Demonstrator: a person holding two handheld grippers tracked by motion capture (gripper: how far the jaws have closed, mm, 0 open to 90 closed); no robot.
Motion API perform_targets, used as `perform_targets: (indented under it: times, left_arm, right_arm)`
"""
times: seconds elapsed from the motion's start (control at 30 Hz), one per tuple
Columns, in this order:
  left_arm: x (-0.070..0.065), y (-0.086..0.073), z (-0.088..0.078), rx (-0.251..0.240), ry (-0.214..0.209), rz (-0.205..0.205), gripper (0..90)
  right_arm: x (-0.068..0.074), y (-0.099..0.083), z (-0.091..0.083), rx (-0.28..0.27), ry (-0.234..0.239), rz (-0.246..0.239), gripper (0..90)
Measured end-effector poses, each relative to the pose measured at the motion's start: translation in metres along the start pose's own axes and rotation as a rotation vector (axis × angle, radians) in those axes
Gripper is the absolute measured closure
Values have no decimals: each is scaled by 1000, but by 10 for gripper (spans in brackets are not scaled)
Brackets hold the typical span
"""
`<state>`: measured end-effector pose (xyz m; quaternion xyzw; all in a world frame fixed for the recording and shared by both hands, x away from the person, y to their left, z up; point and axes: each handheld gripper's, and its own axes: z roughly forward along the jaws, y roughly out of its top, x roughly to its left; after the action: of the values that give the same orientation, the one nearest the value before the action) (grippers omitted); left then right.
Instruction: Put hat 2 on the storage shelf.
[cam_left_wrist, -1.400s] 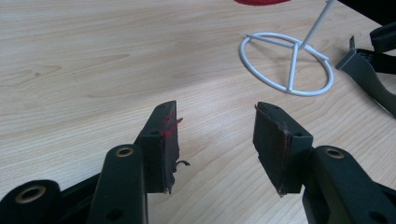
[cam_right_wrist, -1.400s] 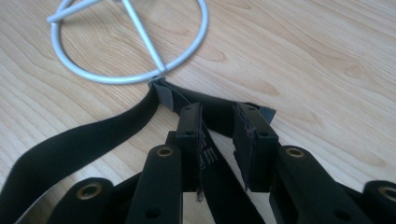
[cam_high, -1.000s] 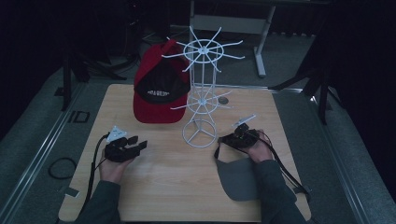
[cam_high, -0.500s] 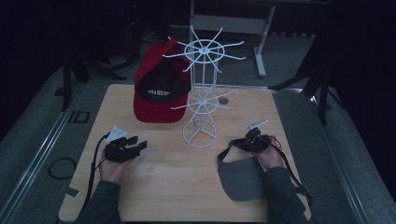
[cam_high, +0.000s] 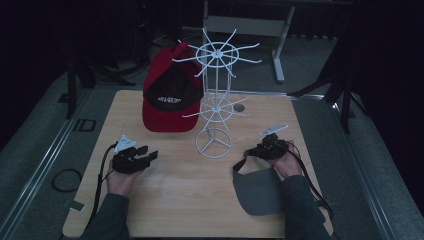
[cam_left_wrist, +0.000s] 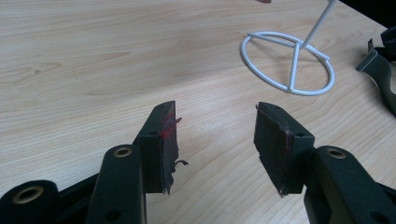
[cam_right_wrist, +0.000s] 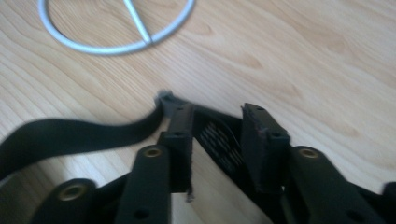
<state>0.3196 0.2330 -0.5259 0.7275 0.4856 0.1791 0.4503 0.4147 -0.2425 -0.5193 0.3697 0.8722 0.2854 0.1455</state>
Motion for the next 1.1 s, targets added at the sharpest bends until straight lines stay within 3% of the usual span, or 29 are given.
perform_targets:
  times: [0.13, 0.3, 0.5, 0.73, 1.1]
  left_arm:
    - [0, 0, 0, 0, 0, 1, 499]
    - [0, 0, 1, 1, 1, -1, 499]
    - [-1, -1, 1, 3, -2, -1, 498]
    - [1, -1, 1, 1, -1, -6, 495]
    - [0, 0, 1, 3, 0, -4, 491]
  right_arm:
    - [1, 5, 3, -20, 20, -9, 579]
    - [0, 10, 5, -28, 33, -38, 570]
    - [-1, 12, 9, -42, 71, -37, 574]
    - [-3, 9, 13, -2, 131, -64, 577]
    - [-3, -1, 10, 41, 154, -111, 596]
